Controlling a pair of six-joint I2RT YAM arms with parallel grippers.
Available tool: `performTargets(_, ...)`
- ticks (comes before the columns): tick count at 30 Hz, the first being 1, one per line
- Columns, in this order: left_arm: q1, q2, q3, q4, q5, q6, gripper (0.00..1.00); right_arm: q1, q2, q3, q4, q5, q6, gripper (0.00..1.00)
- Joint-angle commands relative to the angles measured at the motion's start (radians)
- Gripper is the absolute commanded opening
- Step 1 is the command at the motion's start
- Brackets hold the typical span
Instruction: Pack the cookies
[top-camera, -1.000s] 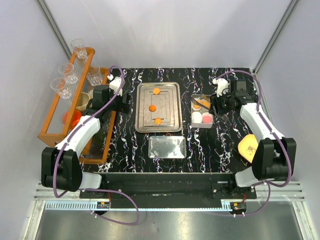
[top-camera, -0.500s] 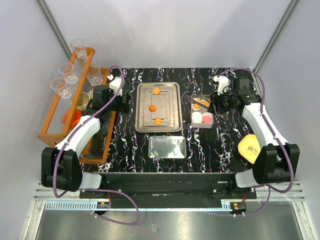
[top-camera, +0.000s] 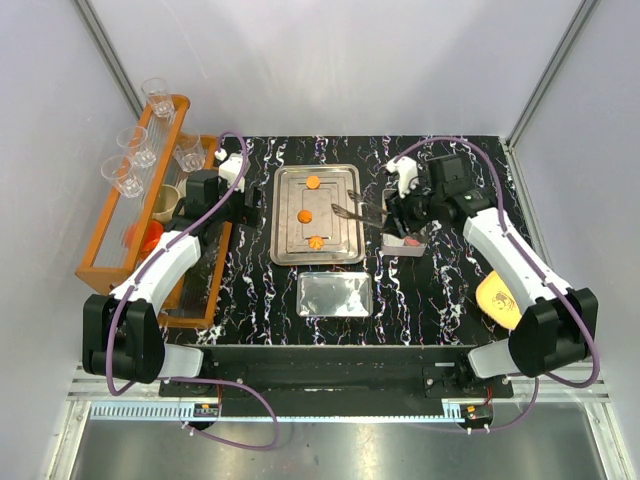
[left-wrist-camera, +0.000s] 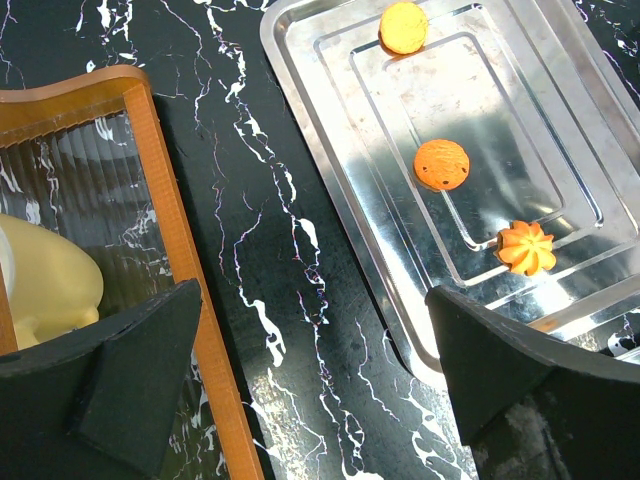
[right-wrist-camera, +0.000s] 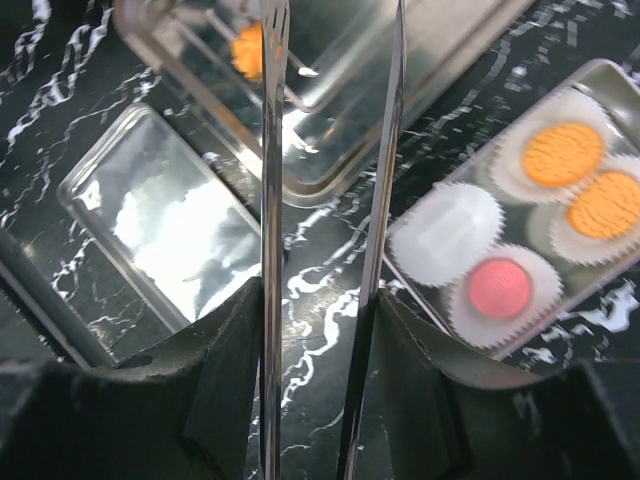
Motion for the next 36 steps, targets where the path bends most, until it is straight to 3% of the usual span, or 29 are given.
performTargets(1, -0.002, -0.024, 0.014, 0.042, 0.008, 0.003, 0.99, 0.098, 0.009, 0.028, 0.024, 0.027, 0.02, 0.52)
performTargets(9, -0.002, -0.015, 0.014, 0.042, 0.0, 0.006, 0.99, 0.201, 0.177, 0.091, 0.091, 0.072, 0.032, 0.52)
performTargets(21, -0.002, -0.002, 0.018, 0.044, -0.011, 0.013, 0.99, 0.221, 0.36, 0.209, 0.127, 0.053, 0.028, 0.51)
performTargets(36, -0.002, 0.013, 0.023, 0.042, -0.021, 0.015, 0.99, 0.223, 0.461, 0.286, 0.145, 0.05, 0.015, 0.51)
